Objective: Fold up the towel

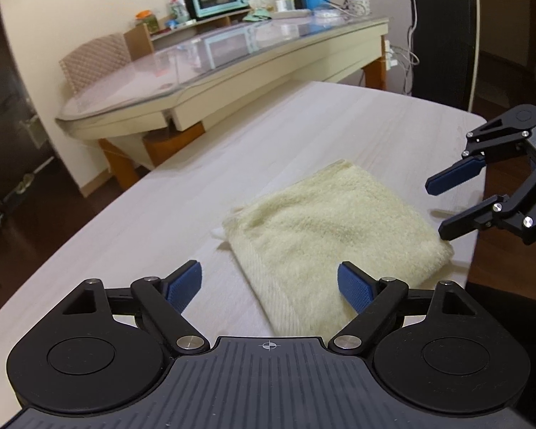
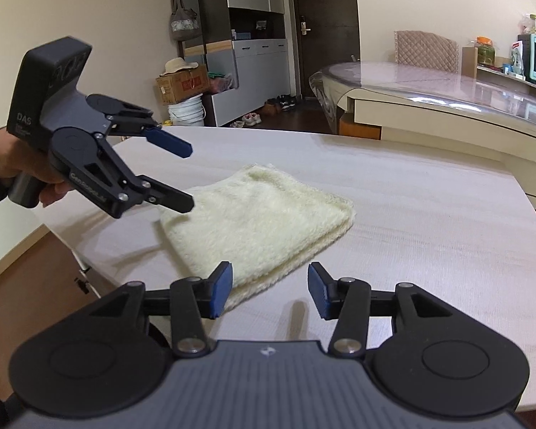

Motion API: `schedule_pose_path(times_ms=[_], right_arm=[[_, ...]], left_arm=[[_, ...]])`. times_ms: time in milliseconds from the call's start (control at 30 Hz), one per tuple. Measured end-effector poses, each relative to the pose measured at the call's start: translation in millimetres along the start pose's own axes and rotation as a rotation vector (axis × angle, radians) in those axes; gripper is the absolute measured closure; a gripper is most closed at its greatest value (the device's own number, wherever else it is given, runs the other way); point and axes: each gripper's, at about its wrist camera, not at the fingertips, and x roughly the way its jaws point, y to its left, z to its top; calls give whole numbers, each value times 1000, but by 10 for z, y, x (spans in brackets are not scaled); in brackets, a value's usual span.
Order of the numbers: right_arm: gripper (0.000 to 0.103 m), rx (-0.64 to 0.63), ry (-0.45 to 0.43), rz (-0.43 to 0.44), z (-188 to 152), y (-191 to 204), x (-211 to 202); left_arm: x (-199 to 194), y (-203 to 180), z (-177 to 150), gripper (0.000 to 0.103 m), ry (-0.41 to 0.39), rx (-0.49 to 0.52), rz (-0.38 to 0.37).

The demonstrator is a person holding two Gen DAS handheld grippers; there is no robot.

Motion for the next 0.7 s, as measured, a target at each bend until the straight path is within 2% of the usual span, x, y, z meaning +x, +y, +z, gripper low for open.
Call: schedule_pose_path(times_ms=[300, 433, 700], right_arm=[[53, -65, 22, 11, -86, 213, 61], [53, -127, 24, -34, -74, 282, 132], [53, -178, 20, -79, 49, -39, 256]], left_arm=[[64, -149, -185, 14, 16, -3, 16], [93, -183, -228, 14, 3, -26, 42], [154, -218, -150, 11, -37, -97, 67]])
